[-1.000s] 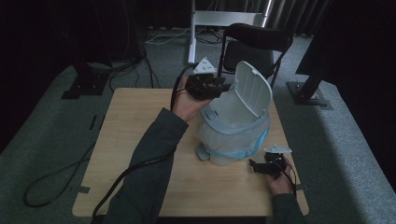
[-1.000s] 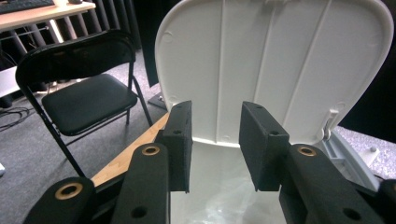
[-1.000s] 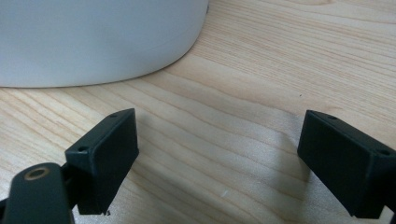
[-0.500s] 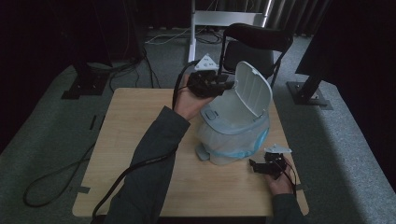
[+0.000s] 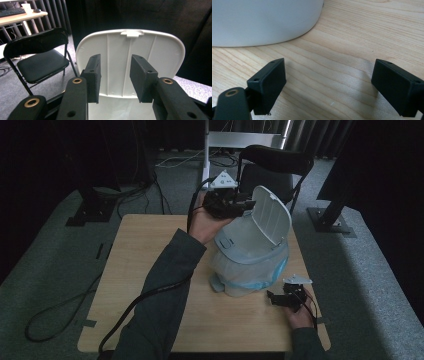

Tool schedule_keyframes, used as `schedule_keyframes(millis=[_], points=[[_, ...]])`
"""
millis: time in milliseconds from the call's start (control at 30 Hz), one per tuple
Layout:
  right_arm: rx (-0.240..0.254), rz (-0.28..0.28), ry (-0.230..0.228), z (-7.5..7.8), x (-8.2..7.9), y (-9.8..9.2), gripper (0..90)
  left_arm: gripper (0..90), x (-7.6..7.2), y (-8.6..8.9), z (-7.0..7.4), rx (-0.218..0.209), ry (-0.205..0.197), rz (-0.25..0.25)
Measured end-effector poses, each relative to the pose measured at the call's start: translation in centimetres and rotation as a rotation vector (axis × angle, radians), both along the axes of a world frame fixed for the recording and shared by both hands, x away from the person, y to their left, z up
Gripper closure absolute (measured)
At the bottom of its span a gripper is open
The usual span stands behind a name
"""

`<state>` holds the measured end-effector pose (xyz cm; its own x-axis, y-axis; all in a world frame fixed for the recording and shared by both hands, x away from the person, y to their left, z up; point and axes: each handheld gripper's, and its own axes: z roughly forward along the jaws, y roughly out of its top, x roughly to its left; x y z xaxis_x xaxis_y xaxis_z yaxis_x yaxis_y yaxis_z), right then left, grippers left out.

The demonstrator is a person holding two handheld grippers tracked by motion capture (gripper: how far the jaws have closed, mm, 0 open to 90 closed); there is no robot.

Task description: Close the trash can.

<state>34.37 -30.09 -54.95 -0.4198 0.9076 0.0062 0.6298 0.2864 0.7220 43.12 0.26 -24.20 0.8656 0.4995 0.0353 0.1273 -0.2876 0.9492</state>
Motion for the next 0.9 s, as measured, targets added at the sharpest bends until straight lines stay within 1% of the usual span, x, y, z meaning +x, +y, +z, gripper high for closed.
schedule_keyframes(millis=[200,400,500,533,700,733,900], points=[[0.0,0.0,0.0,0.0,0.0,0.0,11.3,62.7,0.0,-0.3,0.7,-0.009,-0.003,-0.015],[0.001,0.0,0.001,0.0,0.0,0.0,11.3,65.5,0.1,-0.8,1.2,-0.016,-0.004,-0.031],[0.001,-0.001,0.001,0.0,0.0,0.0,11.3,72.4,0.2,-1.0,1.3,-0.013,-0.004,-0.042],[0.001,-0.001,0.001,0.0,0.0,0.0,11.3,75.8,0.2,-1.4,1.4,-0.004,-0.011,-0.043],[0.001,-0.001,0.001,0.0,0.0,0.0,11.3,86.0,0.5,-2.3,1.5,-0.004,-0.011,-0.049],[0.001,-0.001,0.001,0.0,0.0,0.0,11.3,89.9,0.6,-2.5,1.5,-0.004,-0.012,-0.051],[0.001,0.0,0.001,0.0,0.0,0.0,11.3,90.0,1.0,-3.6,1.7,0.003,-0.008,-0.053]])
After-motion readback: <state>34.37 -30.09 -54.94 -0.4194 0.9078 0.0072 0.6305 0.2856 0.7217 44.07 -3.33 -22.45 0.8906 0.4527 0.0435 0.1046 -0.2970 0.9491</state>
